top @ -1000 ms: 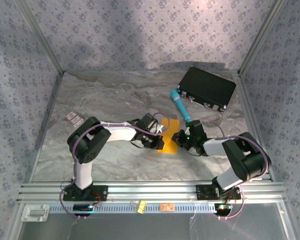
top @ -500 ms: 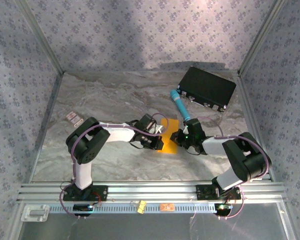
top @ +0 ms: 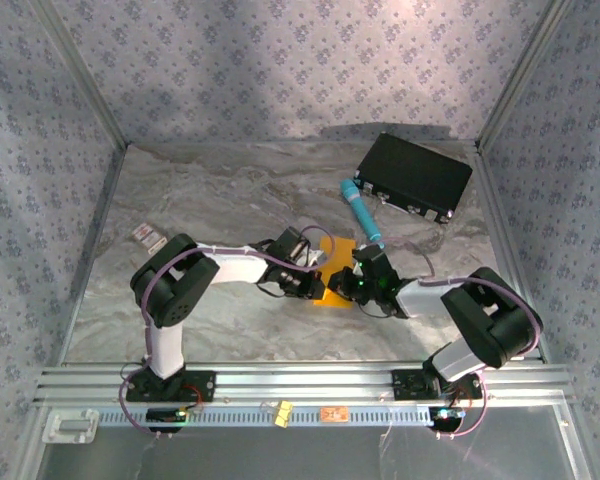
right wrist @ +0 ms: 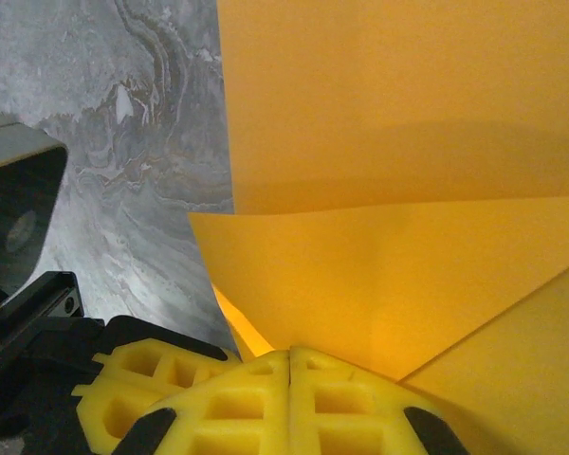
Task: Fold a paper plane with a square sheet of paper (pick it up from the middle)
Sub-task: Fold the triangle a second time at the center of the table.
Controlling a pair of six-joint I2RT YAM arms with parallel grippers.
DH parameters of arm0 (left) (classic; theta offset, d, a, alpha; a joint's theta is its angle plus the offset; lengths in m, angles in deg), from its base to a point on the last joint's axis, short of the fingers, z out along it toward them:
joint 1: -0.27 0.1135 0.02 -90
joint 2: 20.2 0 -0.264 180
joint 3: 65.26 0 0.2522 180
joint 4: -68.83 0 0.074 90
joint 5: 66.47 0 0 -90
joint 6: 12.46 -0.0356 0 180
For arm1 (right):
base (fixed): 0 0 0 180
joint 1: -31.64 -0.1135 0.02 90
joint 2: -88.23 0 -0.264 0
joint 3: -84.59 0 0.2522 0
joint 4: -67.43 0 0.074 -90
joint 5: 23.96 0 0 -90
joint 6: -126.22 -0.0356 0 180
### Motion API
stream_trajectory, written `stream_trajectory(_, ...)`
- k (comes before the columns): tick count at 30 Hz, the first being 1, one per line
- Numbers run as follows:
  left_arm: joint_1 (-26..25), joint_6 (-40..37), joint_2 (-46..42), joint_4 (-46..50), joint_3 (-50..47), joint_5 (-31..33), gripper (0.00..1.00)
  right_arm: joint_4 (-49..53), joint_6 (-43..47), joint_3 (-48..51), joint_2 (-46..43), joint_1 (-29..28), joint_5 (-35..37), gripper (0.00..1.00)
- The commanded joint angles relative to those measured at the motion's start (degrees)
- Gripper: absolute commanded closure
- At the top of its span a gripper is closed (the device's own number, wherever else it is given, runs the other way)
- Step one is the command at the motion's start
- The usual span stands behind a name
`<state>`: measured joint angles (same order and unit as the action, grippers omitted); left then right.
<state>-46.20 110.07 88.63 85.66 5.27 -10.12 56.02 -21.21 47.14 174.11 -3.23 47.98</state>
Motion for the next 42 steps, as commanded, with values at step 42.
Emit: stream_trajectory(42,0.91,-1.16,-0.29,4.47,-2.06,3.25,1.0,2.55,0.54,-2.09,0.01,9.14,-3.28,0.96)
